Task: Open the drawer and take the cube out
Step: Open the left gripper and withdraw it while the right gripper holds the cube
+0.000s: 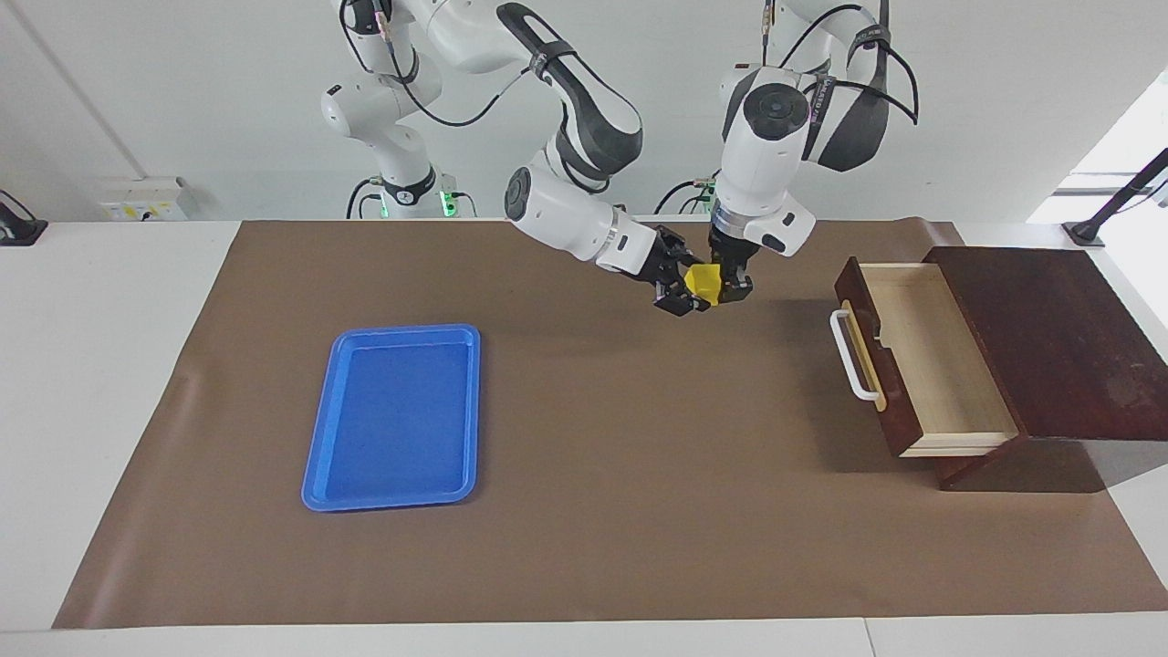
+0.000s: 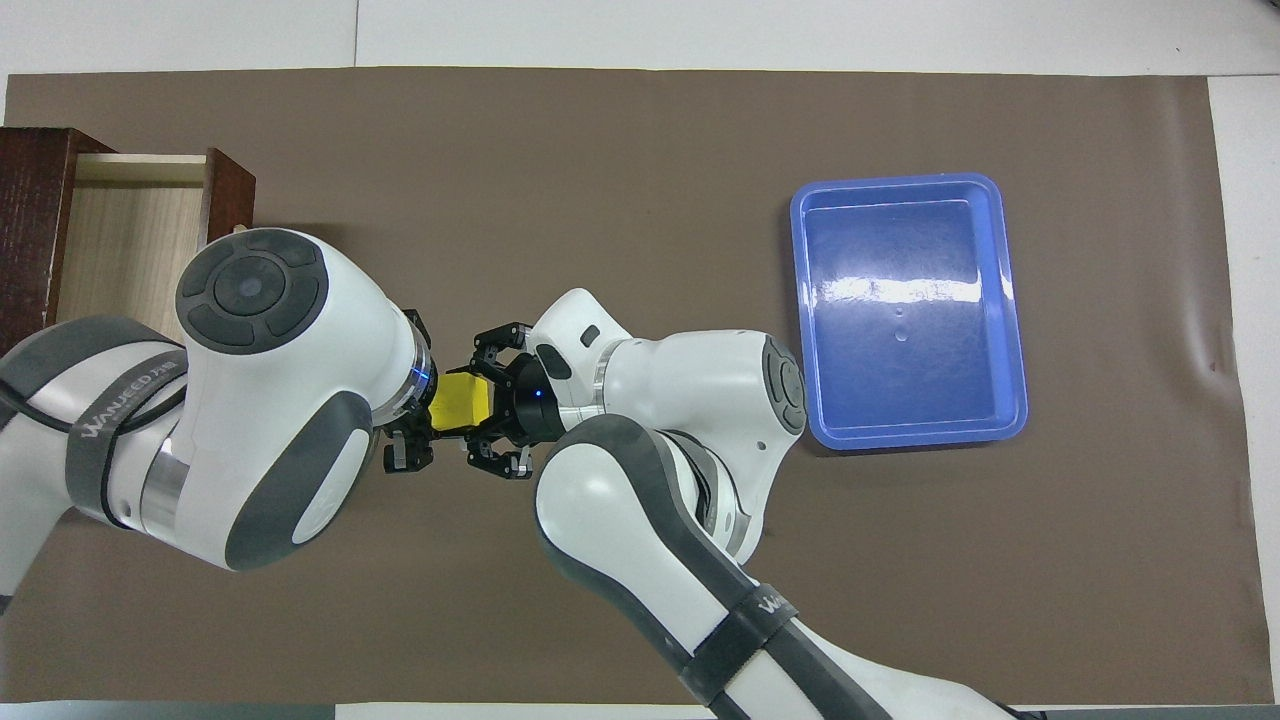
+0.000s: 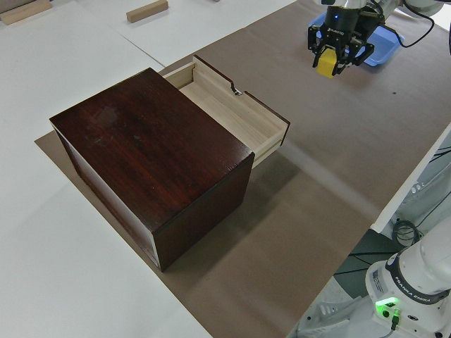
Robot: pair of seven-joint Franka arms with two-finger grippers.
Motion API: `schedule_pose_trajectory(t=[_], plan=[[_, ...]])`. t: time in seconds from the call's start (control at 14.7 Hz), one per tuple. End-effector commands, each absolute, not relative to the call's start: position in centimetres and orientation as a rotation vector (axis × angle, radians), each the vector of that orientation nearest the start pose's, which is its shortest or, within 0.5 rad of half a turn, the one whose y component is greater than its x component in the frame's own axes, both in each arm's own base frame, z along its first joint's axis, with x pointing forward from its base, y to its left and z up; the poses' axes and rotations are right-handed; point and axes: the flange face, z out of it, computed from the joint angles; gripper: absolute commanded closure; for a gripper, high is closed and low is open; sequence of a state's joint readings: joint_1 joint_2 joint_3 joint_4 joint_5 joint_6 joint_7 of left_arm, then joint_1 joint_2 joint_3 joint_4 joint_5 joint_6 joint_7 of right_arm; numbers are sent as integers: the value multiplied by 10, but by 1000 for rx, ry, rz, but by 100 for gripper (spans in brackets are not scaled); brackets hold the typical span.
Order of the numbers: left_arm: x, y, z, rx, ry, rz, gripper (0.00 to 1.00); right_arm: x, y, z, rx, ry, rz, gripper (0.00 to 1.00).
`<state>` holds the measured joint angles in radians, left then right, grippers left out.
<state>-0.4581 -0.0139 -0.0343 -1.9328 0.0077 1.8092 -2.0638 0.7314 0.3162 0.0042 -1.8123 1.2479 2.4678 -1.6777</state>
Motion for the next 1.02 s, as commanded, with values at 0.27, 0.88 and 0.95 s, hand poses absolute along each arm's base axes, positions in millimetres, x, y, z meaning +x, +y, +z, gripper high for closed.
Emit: schedule_pose_trajectory(t=[0.27,0.88,0.95], plan=[[470,-256,484,-2135,-2186,54,100,498,451,410,-1709,-1591,-846,100],[480,-247,512,-2165,-2235,30,0,501,452,418,-1707,-1575,-854,100],[484,-239,514,-2155,-2252,28,0,501,452,418,-1707,-1575,-854,100]])
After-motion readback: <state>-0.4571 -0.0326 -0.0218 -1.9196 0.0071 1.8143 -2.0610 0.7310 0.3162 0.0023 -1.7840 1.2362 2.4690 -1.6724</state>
